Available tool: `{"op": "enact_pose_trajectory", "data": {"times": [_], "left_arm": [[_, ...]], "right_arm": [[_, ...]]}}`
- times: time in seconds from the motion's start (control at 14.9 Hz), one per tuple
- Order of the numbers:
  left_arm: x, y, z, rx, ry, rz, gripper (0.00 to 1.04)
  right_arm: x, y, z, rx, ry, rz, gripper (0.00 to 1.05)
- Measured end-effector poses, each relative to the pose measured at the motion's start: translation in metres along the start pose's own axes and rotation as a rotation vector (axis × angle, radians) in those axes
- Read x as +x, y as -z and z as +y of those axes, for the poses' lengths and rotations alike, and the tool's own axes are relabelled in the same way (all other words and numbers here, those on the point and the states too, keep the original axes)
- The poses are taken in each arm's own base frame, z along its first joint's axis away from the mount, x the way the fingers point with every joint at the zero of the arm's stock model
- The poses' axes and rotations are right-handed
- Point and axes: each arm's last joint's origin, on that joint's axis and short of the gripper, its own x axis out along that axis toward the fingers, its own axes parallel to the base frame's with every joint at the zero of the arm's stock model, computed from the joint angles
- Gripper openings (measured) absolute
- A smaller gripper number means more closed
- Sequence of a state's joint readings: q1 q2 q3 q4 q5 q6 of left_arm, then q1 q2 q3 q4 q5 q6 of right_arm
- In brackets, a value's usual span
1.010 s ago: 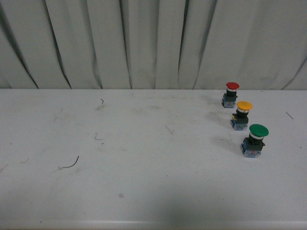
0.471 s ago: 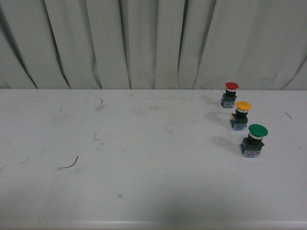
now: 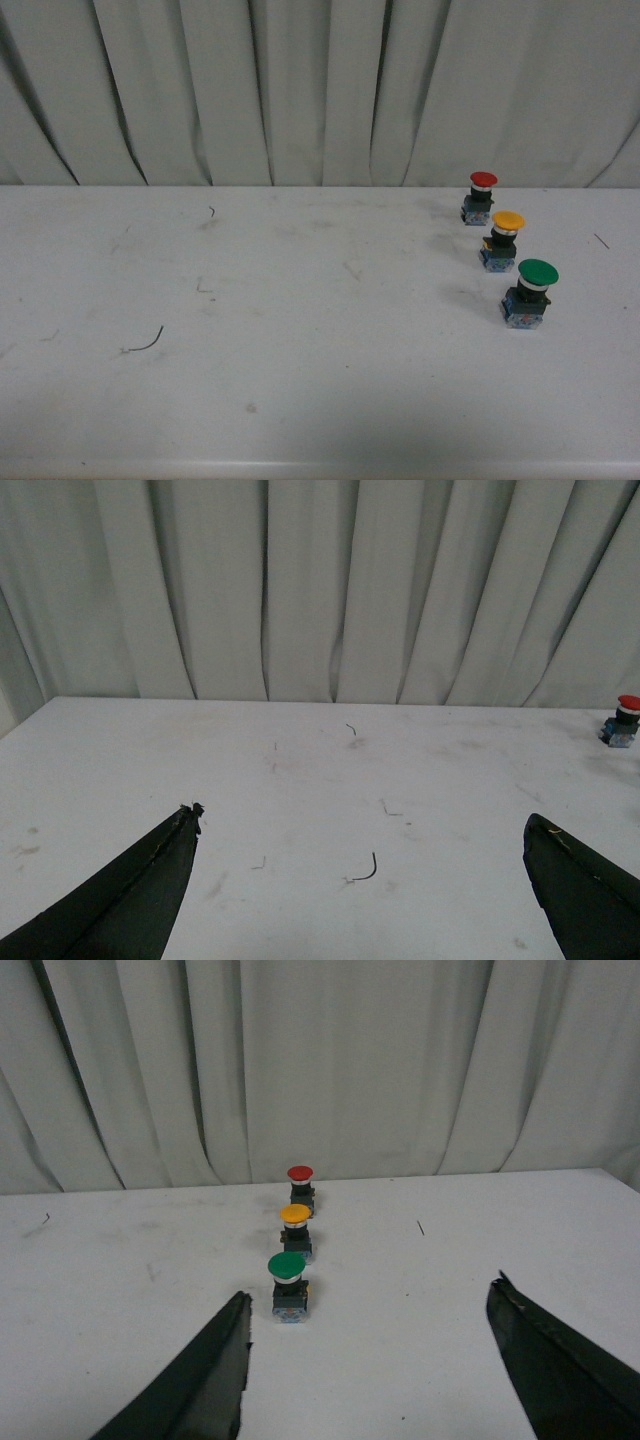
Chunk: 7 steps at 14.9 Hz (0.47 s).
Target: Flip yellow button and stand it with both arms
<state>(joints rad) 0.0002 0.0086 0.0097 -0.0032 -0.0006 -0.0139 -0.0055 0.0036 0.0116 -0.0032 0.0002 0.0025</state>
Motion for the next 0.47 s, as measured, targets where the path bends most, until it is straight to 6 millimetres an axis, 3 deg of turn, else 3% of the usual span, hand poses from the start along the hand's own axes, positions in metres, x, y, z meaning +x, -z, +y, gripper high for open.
{"op": "enact_pose_trajectory", "data": {"times": [0.13, 0.2, 0.47], "left_arm": [[0.0000, 0.0000, 0.0000, 0.000, 0.000, 0.000, 0.98], [0.0000, 0.0000, 0.0000, 0.000, 0.000, 0.000, 0.98], [0.0000, 0.0000, 0.0000, 0.000, 0.000, 0.000, 0.98]], "right_arm": [[0.0000, 0.0000, 0.0000, 0.000, 0.000, 0.000, 0.95], [0.0000, 0.0000, 0.0000, 0.000, 0.000, 0.000, 0.99], [0.0000, 0.0000, 0.0000, 0.000, 0.000, 0.000, 0.98]]}}
